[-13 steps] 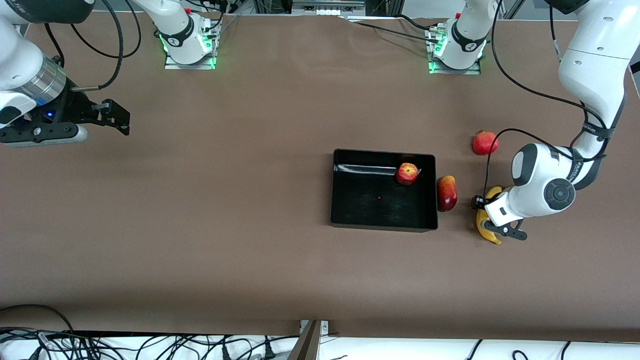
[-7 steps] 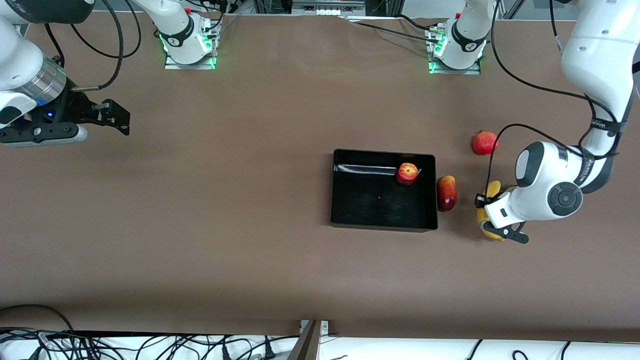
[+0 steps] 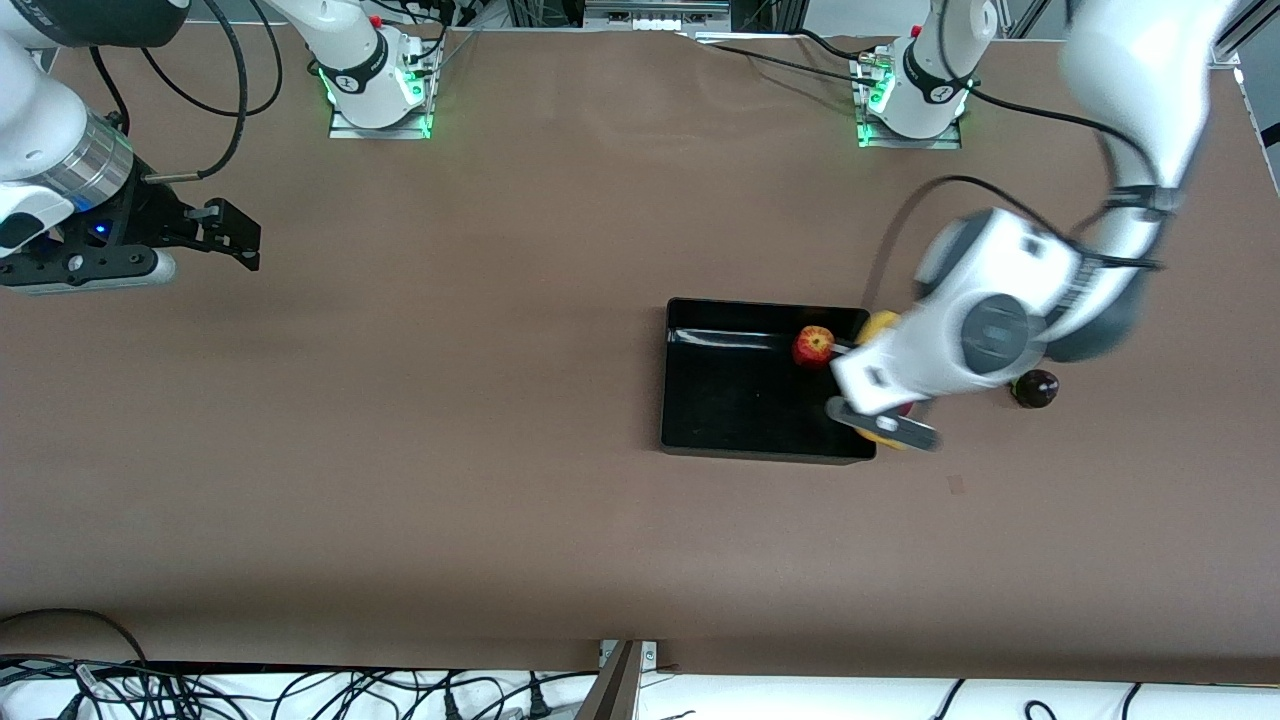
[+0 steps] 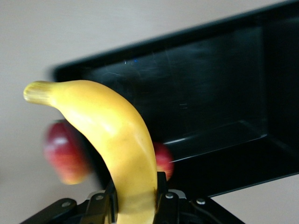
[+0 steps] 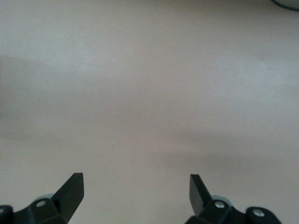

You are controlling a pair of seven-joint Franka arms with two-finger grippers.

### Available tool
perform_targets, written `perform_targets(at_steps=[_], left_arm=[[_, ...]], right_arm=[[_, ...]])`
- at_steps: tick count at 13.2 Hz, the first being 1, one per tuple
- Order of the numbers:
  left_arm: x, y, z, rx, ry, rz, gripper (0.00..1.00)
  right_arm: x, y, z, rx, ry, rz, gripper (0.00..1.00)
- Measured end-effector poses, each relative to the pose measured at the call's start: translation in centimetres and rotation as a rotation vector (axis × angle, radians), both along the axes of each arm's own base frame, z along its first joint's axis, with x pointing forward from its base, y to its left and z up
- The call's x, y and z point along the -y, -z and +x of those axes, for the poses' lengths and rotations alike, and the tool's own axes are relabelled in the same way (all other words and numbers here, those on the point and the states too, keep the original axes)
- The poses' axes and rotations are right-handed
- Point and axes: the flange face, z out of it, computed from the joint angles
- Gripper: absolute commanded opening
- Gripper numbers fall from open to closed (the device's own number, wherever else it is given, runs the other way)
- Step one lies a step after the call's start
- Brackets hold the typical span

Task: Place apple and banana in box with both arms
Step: 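Carry the banana over the black box and release it with the left gripper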

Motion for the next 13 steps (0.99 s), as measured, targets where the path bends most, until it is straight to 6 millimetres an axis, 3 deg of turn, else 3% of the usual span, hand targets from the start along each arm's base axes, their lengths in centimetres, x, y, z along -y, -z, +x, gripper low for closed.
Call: perform_targets(at_steps=[2,4,5,6,8,10,11,13], left_arm=[[4.6,3.9,-1.3,0.012,-0.002,-0.044,0.00],[6.3,8.1,-1.9,0.004,-0.005,-0.081,0.02],[6.9,9.8,-2.3,0.007,-0.006,-0.083,0.39],[7.5,11.1,-2.7,0.012,-0.019,-0.072,0.99],[8.3,12.0,-3.2,0.022,-0.071,-0.035,1.00],[7.6,10.3,-2.1,0.050,-0.111,-0.026,1.00],[6.1,8.1,-1.1,0.066,-0.132,-0.008,1.00],[1.8,1.7,1.1,0.094,-0.189,0.045,1.00]], right_arm=[[0.0,0.0,0.0,0.000,0.000,0.000,1.00],[0.0,0.0,0.0,0.000,0.000,0.000,1.00],[0.0,0.0,0.0,0.000,0.000,0.000,1.00],[0.0,0.0,0.0,0.000,0.000,0.000,1.00],[0.0,0.0,0.0,0.000,0.000,0.000,1.00],[0.0,0.0,0.0,0.000,0.000,0.000,1.00],[0.0,0.0,0.0,0.000,0.000,0.000,1.00],[0.0,0.1,0.0,-0.001,0.000,0.000,1.00]])
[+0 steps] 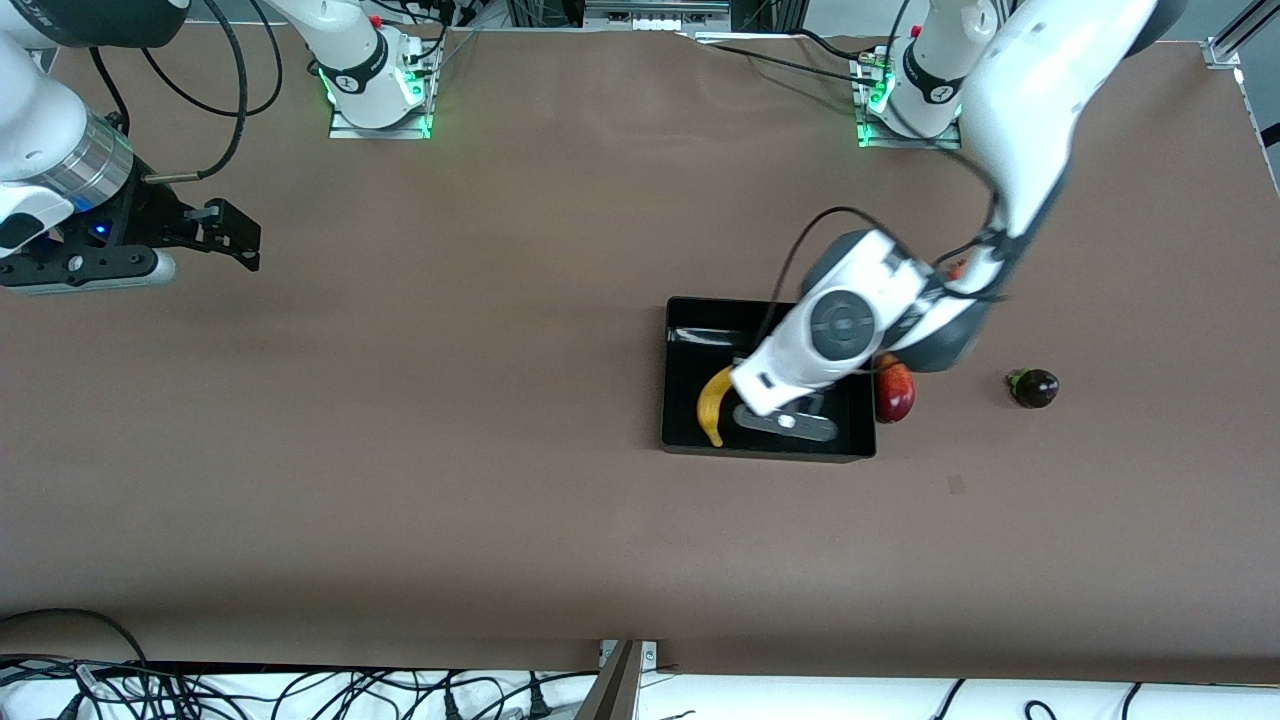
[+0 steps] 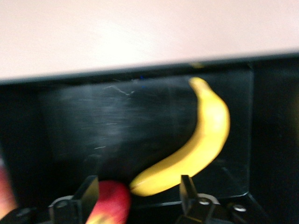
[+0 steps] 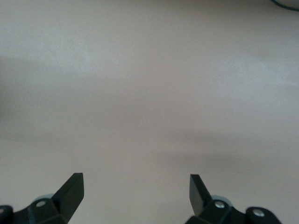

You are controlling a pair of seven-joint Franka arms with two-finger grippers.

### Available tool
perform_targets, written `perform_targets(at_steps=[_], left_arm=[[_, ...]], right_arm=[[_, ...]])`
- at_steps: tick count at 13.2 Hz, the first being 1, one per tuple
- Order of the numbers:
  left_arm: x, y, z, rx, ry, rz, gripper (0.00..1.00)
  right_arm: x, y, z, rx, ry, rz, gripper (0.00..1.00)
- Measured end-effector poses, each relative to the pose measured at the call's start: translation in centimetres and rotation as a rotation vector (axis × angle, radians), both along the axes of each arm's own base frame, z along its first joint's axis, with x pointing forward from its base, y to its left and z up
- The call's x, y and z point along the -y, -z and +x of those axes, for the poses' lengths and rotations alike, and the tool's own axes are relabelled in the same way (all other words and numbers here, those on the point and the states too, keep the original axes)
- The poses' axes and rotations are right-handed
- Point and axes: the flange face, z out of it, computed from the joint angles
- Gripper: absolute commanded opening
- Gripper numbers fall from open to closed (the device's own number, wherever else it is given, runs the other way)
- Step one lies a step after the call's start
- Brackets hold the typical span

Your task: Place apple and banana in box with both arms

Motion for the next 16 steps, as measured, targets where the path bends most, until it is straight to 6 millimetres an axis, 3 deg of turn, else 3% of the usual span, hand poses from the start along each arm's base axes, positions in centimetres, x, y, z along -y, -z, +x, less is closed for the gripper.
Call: perform_targets(at_steps=[2,4,8,10,12,14,16], left_arm=[[-4.3,-7.3,0.8,0.009,-0.060,0.064,1.00],[-7.3,-13.3,0.2,-0.002,-0.070,0.116,1.00],[-13.6,-20.8,-0.9,-0.030,0.044,0.099,1.00],[-18.1,-23.8,-2.0,-0.021,0.038,0.071,1.00],[-21.0,-25.8,-4.2,0.000,-0.003,0.056,1.00],[-22.9,-25.9,-6.2,0.044,-0.042,0.036,1.00],[-23.6,-25.2,-7.4,0.056,-0.053,0.034,1.00]], right_arm=[[0.0,0.0,0.0,0.000,0.000,0.000,1.00],[0.0,0.0,0.0,-0.001,0.000,0.000,1.00],[0.0,0.0,0.0,0.000,0.000,0.000,1.00],[0.0,0.0,0.0,0.000,0.000,0.000,1.00],[0.0,0.0,0.0,0.000,0.000,0.000,1.00],[0.0,0.0,0.0,0.000,0.000,0.000,1.00],[0.0,0.0,0.0,0.000,0.000,0.000,1.00]])
